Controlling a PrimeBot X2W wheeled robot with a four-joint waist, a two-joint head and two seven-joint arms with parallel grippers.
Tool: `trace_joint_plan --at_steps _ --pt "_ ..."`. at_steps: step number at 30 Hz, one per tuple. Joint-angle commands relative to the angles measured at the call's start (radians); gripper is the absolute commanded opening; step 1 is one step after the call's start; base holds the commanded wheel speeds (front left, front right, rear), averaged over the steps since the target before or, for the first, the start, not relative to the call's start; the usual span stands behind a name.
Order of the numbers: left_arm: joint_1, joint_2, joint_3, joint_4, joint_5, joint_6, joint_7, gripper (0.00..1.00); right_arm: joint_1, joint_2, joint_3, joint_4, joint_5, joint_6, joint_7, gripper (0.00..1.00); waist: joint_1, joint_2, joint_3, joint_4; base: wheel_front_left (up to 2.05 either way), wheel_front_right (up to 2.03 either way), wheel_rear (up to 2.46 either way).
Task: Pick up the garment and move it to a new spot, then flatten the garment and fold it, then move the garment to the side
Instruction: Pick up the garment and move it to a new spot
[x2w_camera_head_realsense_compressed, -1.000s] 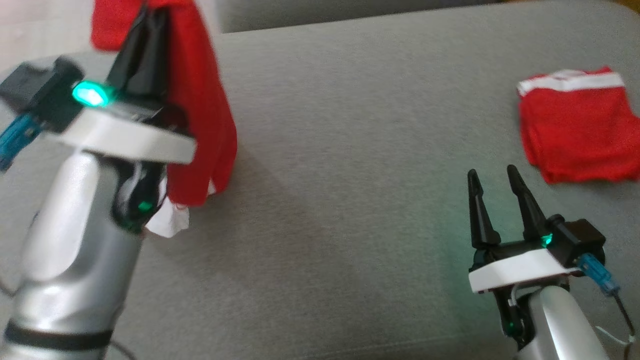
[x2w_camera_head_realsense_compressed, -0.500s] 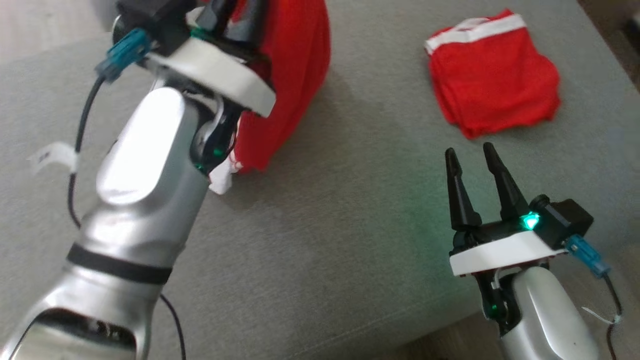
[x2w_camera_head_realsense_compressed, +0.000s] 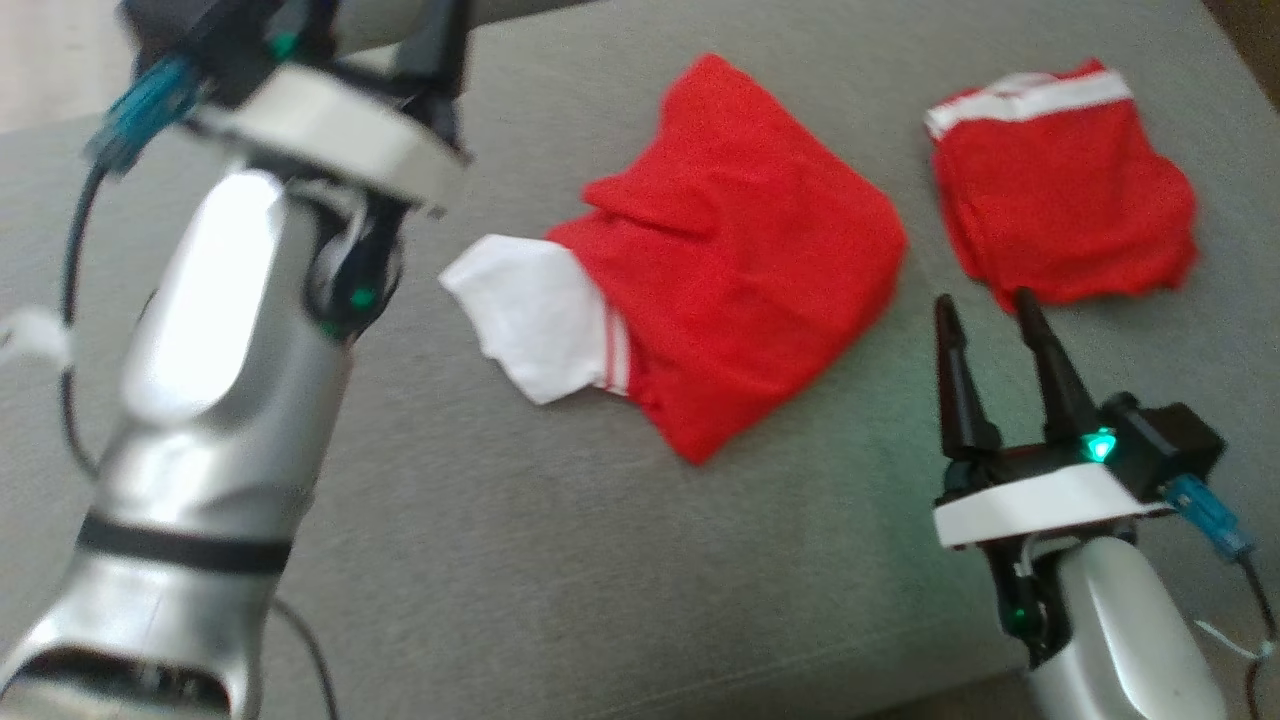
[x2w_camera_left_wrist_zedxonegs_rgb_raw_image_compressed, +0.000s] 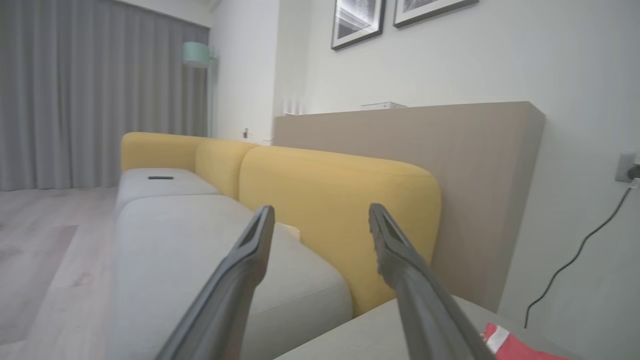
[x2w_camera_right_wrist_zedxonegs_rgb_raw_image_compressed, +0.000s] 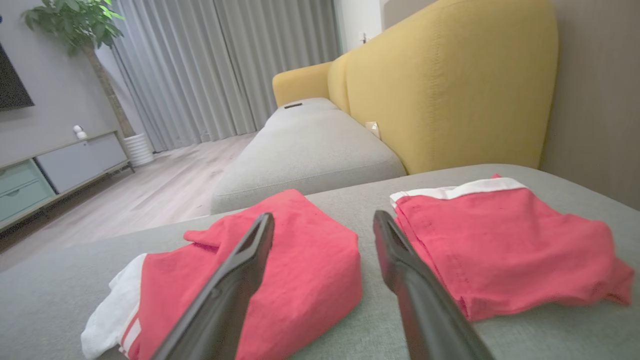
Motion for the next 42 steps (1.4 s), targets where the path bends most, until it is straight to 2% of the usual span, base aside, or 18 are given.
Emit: trace_joint_plan --at_steps 1,7,11,14,20,25,30,35,42 --pt "0.020 0.042 0.049 -0.048 0.008 0.002 -0.005 1.00 0.006 -0.003 0.001 -0.030 -0.013 -0.001 -0.011 1.00 0.0000 0.0000 -0.040 0.066 0.00 0.00 0.00" --pt "0.227 0.092 0.137 -0.154 0.026 0.009 -0.005 1.00 0.034 -0.003 -0.041 -0.019 -0.064 -0.001 -0.011 1.00 0.0000 0.0000 -0.094 0.157 0.00 0.00 0.00" --pt "0.384 0.095 0.186 -0.222 0.034 0.015 -0.005 1.00 0.056 -0.003 -0.056 -0.016 -0.084 -0.001 -0.011 1.00 0.0000 0.0000 -0.125 0.199 0.00 0.00 0.00" --pt "0.497 0.075 0.203 -0.263 0.044 0.017 -0.005 1.00 0.073 -0.003 -0.060 -0.012 -0.089 -0.001 -0.011 1.00 0.0000 0.0000 -0.141 0.222 0.00 0.00 0.00" --pt "0.661 -0.004 0.222 -0.308 0.073 0.016 -0.005 1.00 0.090 -0.003 -0.057 -0.016 -0.090 -0.001 -0.004 1.00 0.0000 0.0000 -0.146 0.246 0.00 0.00 0.00" --pt "0.683 -0.040 0.215 -0.321 0.097 0.003 -0.005 1.00 0.072 -0.003 -0.050 -0.032 -0.113 -0.001 0.017 1.00 0.0000 0.0000 -0.121 0.268 0.00 0.00 0.00" --pt "0.646 -0.064 0.198 -0.319 0.115 -0.010 -0.005 1.00 -0.016 -0.003 0.023 -0.006 -0.172 -0.001 0.102 1.00 0.0000 0.0000 -0.075 0.304 0.00 0.00 0.00" --pt "0.619 -0.082 0.166 -0.306 0.109 -0.018 -0.005 1.00 -0.132 -0.003 0.056 0.100 -0.202 -0.001 0.198 1.00 0.0000 0.0000 -0.033 0.358 0.00 0.00 0.00" --pt "0.611 -0.090 0.143 -0.295 0.093 -0.022 -0.005 1.00 -0.268 -0.003 0.003 0.306 -0.292 -0.001 0.265 1.00 0.0000 0.0000 0.001 0.425 0.00 0.00 0.00"
